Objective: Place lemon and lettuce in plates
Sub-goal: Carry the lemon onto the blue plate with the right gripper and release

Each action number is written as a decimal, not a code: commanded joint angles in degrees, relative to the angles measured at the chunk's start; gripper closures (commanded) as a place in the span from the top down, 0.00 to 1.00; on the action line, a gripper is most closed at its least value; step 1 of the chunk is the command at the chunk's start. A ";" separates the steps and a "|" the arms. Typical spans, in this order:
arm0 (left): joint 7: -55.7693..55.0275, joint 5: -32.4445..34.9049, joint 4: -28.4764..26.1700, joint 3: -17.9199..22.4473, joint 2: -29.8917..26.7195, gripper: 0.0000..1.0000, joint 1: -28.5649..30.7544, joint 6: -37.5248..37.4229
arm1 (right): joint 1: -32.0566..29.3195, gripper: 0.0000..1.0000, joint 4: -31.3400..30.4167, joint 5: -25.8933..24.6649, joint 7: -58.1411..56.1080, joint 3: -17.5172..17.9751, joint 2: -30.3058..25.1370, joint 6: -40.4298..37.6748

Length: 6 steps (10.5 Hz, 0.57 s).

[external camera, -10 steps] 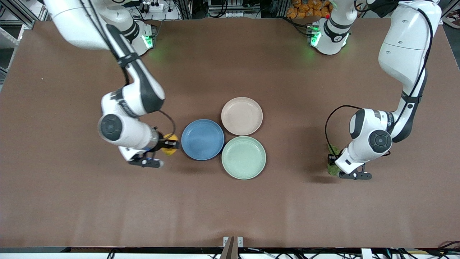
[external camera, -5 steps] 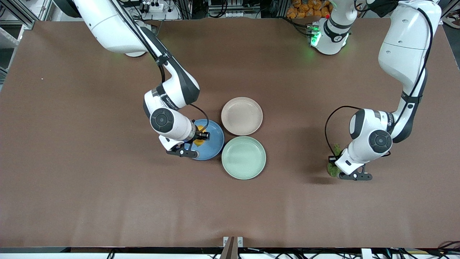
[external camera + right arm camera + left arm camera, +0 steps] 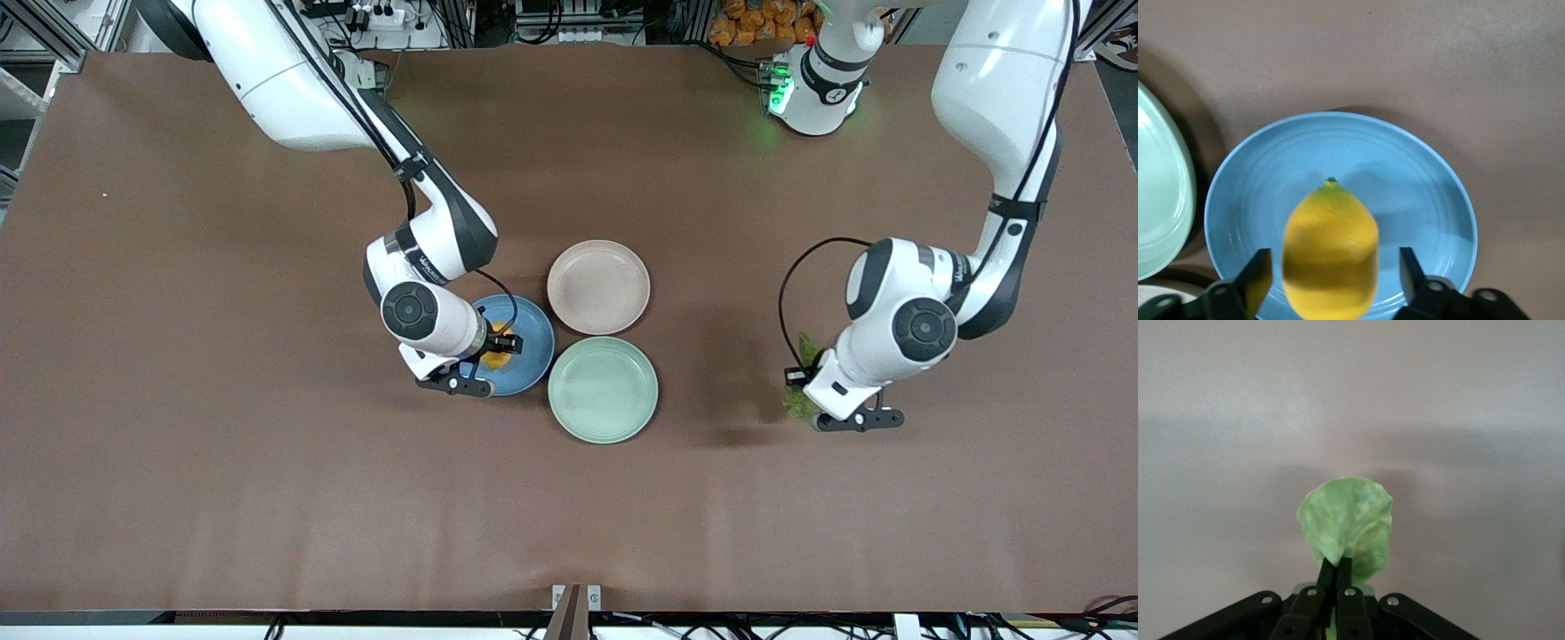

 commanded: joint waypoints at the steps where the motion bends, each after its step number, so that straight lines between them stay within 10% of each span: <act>1: -12.06 -1.94 -1.37 -6.36 -2.11 0.00 -0.10 -2.98 | -0.91 1.00 1.84 -1.21 0.50 -0.01 -0.91 -1.10; 6: -35.36 -2.21 -0.41 -9.38 0.25 0.00 -10.79 0.08 | -9.68 1.00 1.93 -0.94 -0.37 -0.01 -12.05 -15.39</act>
